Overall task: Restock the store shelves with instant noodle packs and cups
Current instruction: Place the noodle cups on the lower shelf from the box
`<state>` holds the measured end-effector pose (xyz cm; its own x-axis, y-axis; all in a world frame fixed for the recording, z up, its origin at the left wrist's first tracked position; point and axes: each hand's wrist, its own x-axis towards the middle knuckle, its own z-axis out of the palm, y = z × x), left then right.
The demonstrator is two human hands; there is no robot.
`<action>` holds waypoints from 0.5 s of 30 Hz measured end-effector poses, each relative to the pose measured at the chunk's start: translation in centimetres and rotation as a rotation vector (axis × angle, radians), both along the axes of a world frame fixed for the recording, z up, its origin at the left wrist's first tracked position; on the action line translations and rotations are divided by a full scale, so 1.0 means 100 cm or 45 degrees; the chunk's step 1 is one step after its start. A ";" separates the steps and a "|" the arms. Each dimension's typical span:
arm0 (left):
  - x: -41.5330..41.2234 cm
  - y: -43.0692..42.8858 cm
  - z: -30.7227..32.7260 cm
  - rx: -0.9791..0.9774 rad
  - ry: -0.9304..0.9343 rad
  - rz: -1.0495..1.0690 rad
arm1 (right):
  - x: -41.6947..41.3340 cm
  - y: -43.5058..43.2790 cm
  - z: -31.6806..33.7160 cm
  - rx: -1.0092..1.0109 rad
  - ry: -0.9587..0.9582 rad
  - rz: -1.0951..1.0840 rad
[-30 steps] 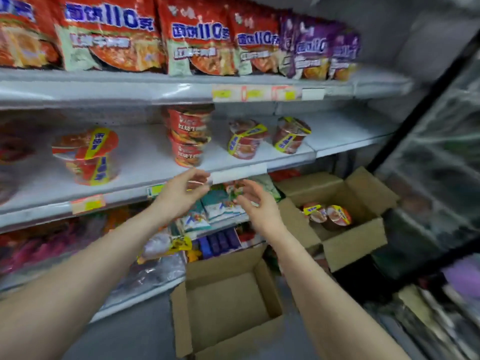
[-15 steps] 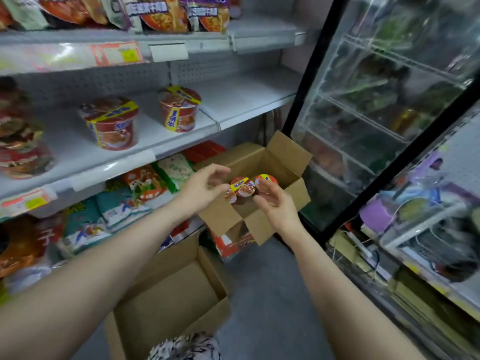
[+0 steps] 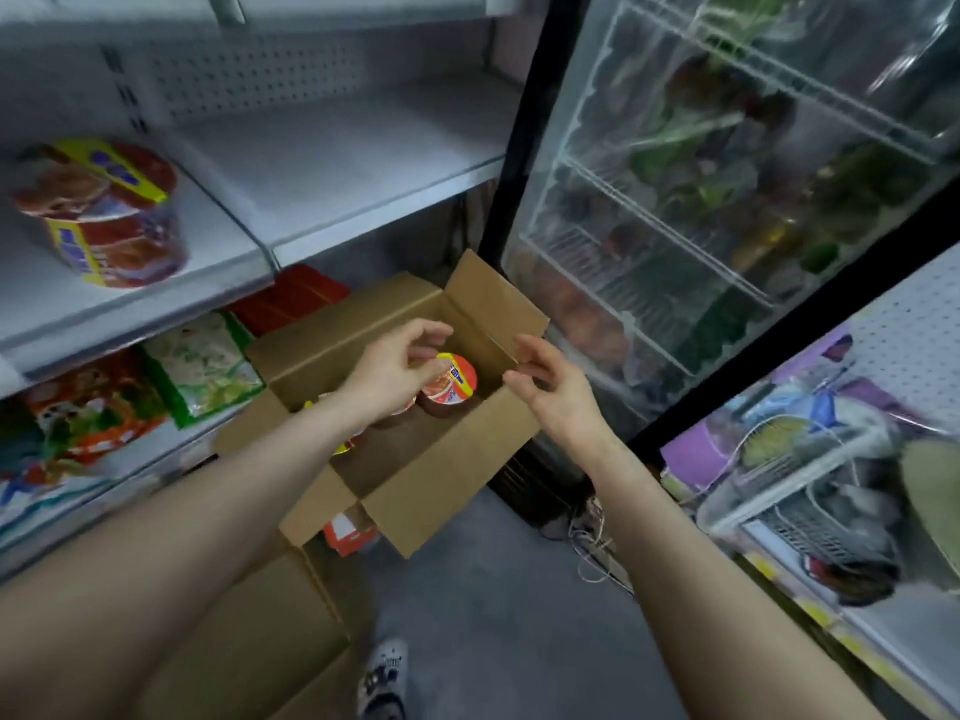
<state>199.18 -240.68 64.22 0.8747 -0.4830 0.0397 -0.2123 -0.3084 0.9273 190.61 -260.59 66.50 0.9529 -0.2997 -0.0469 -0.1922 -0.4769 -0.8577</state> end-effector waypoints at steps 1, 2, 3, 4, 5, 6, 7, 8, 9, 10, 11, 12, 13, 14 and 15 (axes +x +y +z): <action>0.007 -0.008 -0.003 0.013 0.019 0.008 | 0.009 -0.010 -0.001 -0.001 0.007 -0.002; 0.013 -0.015 -0.005 0.026 0.032 0.016 | 0.018 -0.019 -0.003 0.006 0.020 -0.001; 0.022 -0.022 -0.011 0.038 0.059 0.032 | 0.030 -0.028 -0.006 0.009 0.040 0.005; 0.027 -0.027 -0.015 0.051 0.082 0.048 | 0.039 -0.034 -0.011 0.007 0.063 0.002; 0.034 -0.033 -0.019 0.063 0.108 0.072 | 0.050 -0.041 -0.015 0.007 0.085 0.003; 0.042 -0.039 -0.024 0.068 0.140 0.098 | 0.064 -0.048 -0.022 0.013 0.116 0.005; 0.050 -0.046 -0.032 0.072 0.178 0.123 | 0.077 -0.054 -0.029 0.019 0.146 0.014; 0.056 -0.051 -0.040 0.079 0.212 0.145 | 0.089 -0.060 -0.037 0.021 0.182 0.026; 0.061 -0.057 -0.047 0.106 0.239 0.168 | 0.101 -0.064 -0.044 0.016 0.217 0.047; 0.067 -0.063 -0.055 0.130 0.264 0.205 | 0.115 -0.071 -0.055 0.014 0.254 0.075; 0.074 -0.069 -0.064 0.158 0.294 0.240 | 0.128 -0.077 -0.065 0.018 0.281 0.105; 0.080 -0.075 -0.072 0.182 0.314 0.277 | 0.141 -0.083 -0.077 0.026 0.314 0.128; 0.084 -0.079 -0.080 0.212 0.344 0.311 | 0.152 -0.089 -0.086 0.030 0.350 0.150; 0.091 -0.086 -0.088 0.227 0.365 0.360 | 0.169 -0.096 -0.099 0.036 0.394 0.181; 0.095 -0.090 -0.099 0.230 0.386 0.404 | 0.180 -0.102 -0.108 0.041 0.423 0.198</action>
<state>208.64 -249.68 54.31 0.9393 -0.1654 -0.3006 0.1908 -0.4763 0.8583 208.59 -270.76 55.68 0.9181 -0.1459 -0.3684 -0.3901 -0.4963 -0.7756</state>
